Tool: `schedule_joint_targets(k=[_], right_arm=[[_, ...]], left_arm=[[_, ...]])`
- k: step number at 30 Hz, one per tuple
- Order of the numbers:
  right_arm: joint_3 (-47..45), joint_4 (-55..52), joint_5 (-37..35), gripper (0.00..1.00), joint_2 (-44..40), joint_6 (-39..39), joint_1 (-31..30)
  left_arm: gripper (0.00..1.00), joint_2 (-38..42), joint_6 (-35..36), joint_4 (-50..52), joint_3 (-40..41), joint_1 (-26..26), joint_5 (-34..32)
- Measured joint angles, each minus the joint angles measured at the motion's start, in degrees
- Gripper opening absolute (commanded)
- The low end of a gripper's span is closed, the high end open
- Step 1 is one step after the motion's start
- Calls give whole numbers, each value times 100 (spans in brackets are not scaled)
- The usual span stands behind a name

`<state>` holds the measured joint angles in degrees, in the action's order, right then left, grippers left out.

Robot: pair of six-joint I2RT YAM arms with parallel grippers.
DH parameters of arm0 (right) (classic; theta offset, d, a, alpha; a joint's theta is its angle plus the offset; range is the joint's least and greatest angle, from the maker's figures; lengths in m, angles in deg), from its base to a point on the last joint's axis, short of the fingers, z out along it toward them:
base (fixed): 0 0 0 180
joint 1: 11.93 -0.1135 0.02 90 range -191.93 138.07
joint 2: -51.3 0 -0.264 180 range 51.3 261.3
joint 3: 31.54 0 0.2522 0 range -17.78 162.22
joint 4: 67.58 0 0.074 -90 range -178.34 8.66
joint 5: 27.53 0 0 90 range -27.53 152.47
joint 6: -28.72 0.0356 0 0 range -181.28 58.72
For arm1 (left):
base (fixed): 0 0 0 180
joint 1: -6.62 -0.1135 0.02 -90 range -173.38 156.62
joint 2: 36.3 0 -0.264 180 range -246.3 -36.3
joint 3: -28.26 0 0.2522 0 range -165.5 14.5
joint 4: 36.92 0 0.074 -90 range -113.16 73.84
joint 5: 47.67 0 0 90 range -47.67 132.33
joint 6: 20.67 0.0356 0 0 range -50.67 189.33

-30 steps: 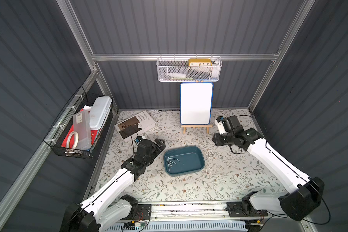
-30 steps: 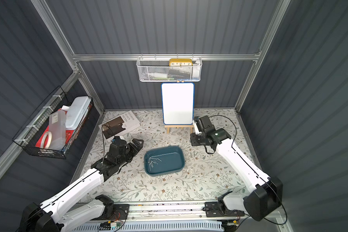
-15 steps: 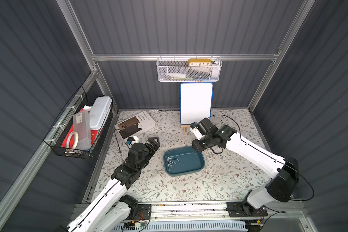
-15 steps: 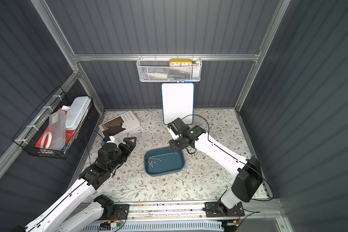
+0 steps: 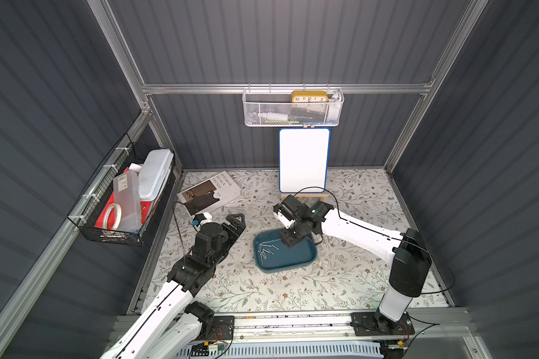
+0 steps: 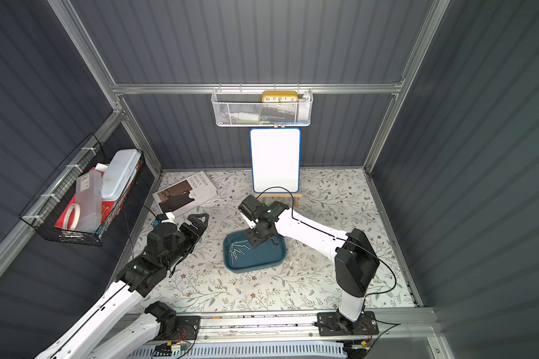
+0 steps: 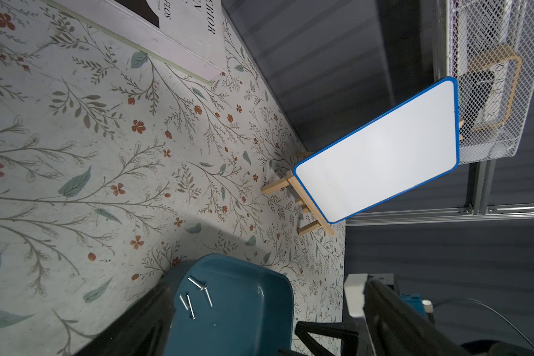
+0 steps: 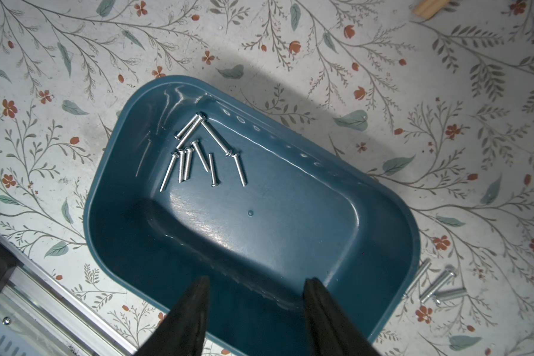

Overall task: Take out the screws from the storage box
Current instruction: Pick up the screw from the storage box.

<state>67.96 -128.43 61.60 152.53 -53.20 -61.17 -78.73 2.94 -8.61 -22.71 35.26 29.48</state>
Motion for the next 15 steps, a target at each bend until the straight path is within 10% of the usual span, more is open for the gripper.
schedule_joint_targets(k=[15], right_arm=[[-2, 321, 7, 52, 249, -68, 0]], left_arm=[[99, 256, -74, -11, 85, 0, 302]])
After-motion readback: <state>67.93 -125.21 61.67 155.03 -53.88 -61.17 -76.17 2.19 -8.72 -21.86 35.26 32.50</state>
